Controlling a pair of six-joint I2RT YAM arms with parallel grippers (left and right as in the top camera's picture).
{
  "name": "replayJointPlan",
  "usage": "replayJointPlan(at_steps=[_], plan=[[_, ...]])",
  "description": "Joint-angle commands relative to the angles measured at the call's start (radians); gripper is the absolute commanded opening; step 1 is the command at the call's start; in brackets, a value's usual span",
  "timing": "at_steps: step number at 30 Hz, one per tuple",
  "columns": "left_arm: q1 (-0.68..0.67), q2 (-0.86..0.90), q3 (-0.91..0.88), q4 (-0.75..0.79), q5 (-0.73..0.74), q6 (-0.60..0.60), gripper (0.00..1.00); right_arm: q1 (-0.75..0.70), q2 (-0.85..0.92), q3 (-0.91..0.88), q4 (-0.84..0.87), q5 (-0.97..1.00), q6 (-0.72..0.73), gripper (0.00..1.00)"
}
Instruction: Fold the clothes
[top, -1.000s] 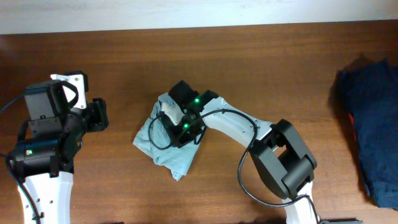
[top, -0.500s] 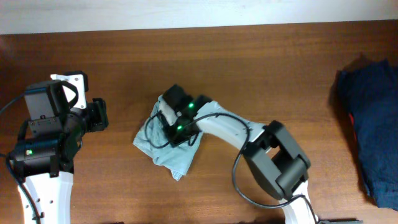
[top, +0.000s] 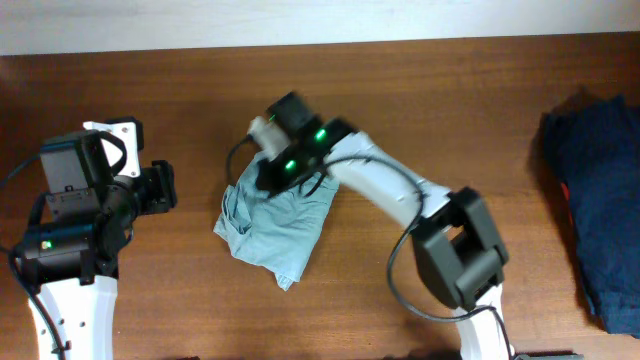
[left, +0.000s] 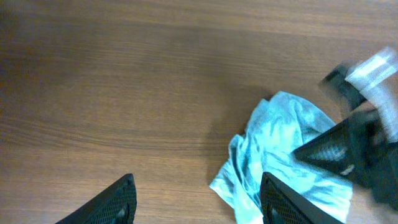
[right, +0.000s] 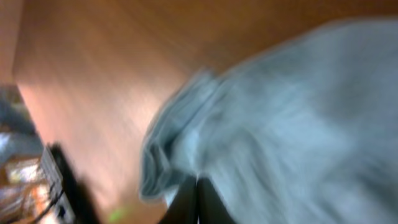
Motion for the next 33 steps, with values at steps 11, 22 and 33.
replayJointPlan(at_steps=[11,22,33], plan=[[-0.280,0.385,-0.004,-0.060,0.286,0.407,0.16,-0.219,-0.008,0.174,-0.562,0.259,0.079,0.04],[-0.317,0.796,-0.004,-0.012,-0.166,0.150,0.01,-0.232,-0.008,0.174,-0.573,0.277,0.084,0.04],[-0.263,0.672,0.050,-0.089,-0.502,-0.202,0.15,-0.230,-0.008,0.174,-0.573,0.172,-0.108,0.04]])
